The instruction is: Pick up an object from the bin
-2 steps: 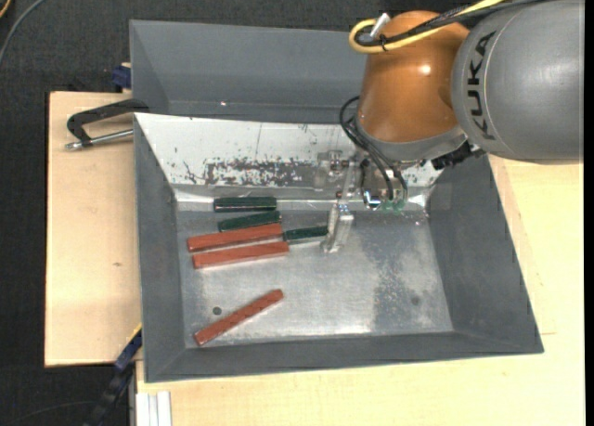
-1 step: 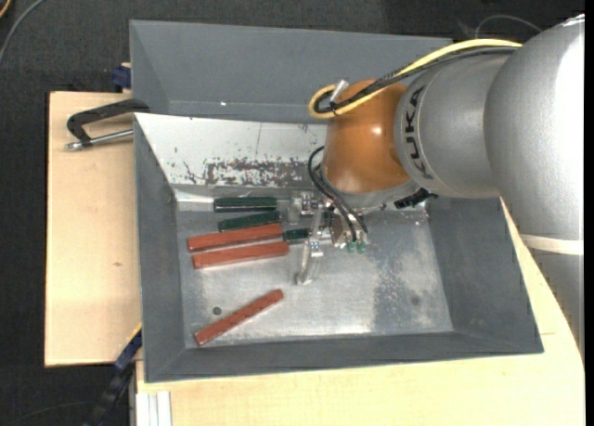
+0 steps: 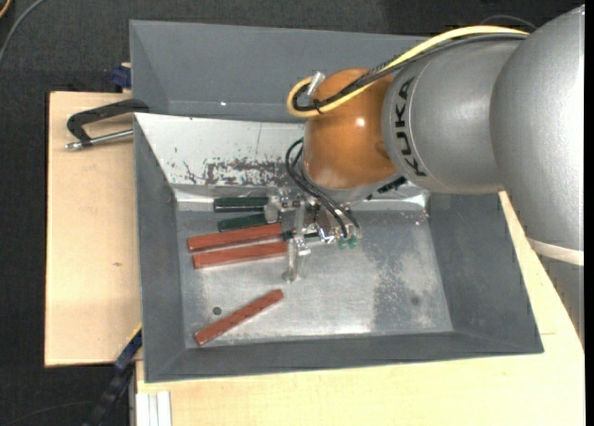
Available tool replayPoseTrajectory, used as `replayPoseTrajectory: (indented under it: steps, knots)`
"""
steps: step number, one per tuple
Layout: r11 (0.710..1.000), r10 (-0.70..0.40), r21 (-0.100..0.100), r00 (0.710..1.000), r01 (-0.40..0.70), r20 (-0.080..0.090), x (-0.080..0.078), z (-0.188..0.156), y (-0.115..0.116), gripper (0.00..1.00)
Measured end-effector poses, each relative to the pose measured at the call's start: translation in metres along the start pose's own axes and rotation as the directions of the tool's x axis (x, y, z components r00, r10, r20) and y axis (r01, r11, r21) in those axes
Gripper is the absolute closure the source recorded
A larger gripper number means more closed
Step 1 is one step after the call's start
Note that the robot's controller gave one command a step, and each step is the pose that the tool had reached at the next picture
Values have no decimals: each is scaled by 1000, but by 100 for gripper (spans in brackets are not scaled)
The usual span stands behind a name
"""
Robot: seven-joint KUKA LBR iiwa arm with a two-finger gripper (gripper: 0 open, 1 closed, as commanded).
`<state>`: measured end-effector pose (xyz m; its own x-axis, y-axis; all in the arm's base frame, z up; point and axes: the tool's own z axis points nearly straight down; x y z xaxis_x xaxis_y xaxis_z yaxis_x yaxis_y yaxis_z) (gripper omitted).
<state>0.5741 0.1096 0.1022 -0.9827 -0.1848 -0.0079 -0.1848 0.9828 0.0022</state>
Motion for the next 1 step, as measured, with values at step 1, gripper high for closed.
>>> replayPoseTrajectory:
  steps: [1]
  knots:
    - [1000,-30,-1,1000,30,1,-13,-9,30,0]
